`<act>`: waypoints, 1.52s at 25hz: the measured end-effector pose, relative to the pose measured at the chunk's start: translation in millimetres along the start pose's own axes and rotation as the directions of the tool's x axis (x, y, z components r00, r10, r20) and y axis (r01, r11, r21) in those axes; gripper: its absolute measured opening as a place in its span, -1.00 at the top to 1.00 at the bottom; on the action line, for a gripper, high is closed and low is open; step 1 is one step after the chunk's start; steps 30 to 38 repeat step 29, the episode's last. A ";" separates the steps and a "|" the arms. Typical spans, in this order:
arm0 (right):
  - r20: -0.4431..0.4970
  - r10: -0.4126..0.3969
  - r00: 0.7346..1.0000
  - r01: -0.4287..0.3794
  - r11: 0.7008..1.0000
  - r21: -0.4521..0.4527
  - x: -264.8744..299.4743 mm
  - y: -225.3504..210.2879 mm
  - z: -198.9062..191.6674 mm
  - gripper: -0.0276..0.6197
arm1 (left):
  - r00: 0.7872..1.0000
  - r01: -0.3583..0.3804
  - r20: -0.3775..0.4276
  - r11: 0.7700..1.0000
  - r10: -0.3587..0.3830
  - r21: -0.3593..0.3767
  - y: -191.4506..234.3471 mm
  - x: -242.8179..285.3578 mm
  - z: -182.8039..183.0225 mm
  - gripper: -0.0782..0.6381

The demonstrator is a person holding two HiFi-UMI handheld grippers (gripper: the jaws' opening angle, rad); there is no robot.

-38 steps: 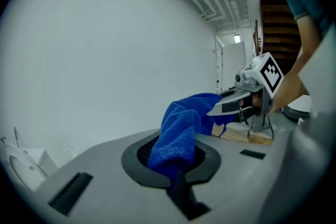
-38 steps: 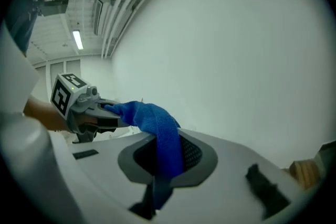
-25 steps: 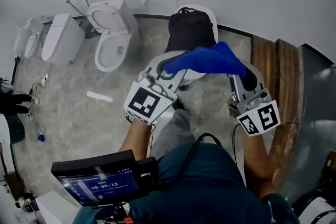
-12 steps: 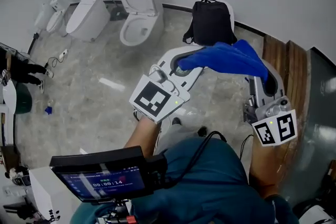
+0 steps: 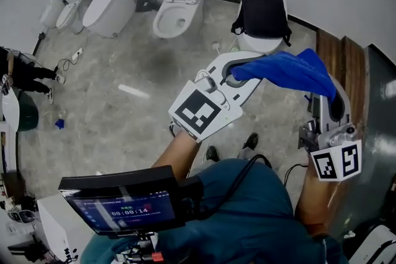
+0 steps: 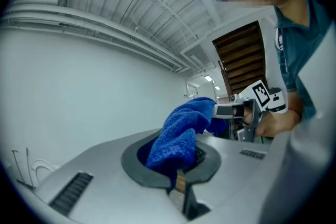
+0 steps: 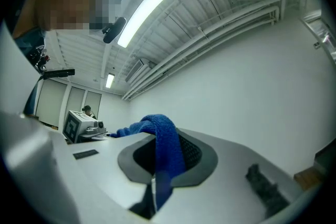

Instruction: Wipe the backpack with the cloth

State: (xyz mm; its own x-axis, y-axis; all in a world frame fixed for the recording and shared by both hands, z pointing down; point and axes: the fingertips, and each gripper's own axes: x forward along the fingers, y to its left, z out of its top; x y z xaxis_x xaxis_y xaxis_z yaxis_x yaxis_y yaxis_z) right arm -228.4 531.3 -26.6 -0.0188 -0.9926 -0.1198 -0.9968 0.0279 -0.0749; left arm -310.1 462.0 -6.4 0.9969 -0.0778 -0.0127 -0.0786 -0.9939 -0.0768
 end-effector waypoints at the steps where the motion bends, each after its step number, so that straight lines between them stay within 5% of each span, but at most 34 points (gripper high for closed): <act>1: -0.005 -0.010 1.000 0.010 1.000 -0.008 -2.4 10.6 -0.6 0.84 | 1.000 0.009 0.004 1.000 -0.009 -0.007 -1.3 -9.9 -0.6 0.70; 13: -0.030 -0.046 0.998 0.044 0.997 -0.068 -9.9 23.4 -1.1 0.84 | 1.000 0.004 0.015 1.000 -0.004 -0.005 -6.9 -24.4 3.3 0.70; 22: -0.017 -0.055 0.998 0.053 0.996 -0.067 -83.3 33.8 22.4 0.84 | 1.000 0.013 0.019 0.999 -0.014 0.032 -80.2 -38.3 27.1 0.70; 38: -0.011 -0.053 0.999 0.052 0.996 -0.068 -104.9 26.6 23.9 0.84 | 1.000 0.011 0.023 0.999 -0.011 0.035 -101.5 -30.6 26.4 0.70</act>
